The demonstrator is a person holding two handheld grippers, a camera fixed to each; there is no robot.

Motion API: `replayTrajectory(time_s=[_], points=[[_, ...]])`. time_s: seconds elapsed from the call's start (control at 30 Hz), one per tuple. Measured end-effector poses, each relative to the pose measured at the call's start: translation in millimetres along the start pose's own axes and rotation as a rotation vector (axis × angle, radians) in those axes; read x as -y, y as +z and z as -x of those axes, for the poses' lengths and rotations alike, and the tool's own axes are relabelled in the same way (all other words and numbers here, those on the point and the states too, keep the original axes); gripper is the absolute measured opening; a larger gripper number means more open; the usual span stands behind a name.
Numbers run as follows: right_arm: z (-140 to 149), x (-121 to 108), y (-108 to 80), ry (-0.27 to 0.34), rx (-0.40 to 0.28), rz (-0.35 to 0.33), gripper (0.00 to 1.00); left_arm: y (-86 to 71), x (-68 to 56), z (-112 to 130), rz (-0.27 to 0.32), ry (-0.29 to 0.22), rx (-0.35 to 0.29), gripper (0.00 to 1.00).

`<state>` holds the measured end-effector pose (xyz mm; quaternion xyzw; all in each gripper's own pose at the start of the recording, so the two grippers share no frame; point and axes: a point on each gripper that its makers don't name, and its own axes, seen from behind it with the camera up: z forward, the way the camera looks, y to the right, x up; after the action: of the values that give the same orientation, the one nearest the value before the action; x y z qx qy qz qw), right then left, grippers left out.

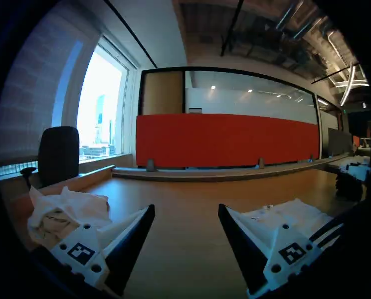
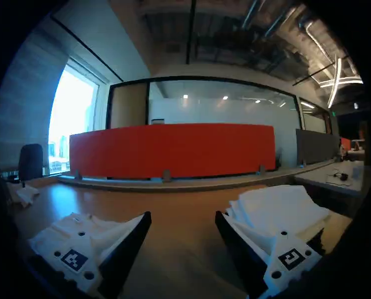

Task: Fold towel

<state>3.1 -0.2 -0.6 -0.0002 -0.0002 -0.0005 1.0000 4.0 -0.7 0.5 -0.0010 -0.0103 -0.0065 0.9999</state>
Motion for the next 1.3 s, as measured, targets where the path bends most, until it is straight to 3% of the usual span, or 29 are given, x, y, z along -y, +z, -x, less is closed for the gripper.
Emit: replayTrajectory(time_s=[0.17,0.57,0.87,1.07,1.3], points=[[-26,3,-3.8,-0.02,0.002,-0.001,1.0,-3.1,2.0,-30,-0.001,-0.015,-0.006,0.94],[-121,9,-8.9,-0.052,-0.002,-0.002,1.0,-13.1,5.9,-124,-0.006,0.01,0.0,0.94],[-182,9,-10.6,-0.071,0.003,0.009,1.0,-19.1,1.0,-185,0.005,0.004,0.015,0.94],[-200,11,-9.4,-0.081,0.022,-0.004,1.0,-16.9,-7.3,-201,0.031,0.027,0.042,0.94],[-205,26,-5.7,-0.114,0.062,-0.083,0.99,-13.7,-30.0,-204,0.132,0.048,0.092,0.94]])
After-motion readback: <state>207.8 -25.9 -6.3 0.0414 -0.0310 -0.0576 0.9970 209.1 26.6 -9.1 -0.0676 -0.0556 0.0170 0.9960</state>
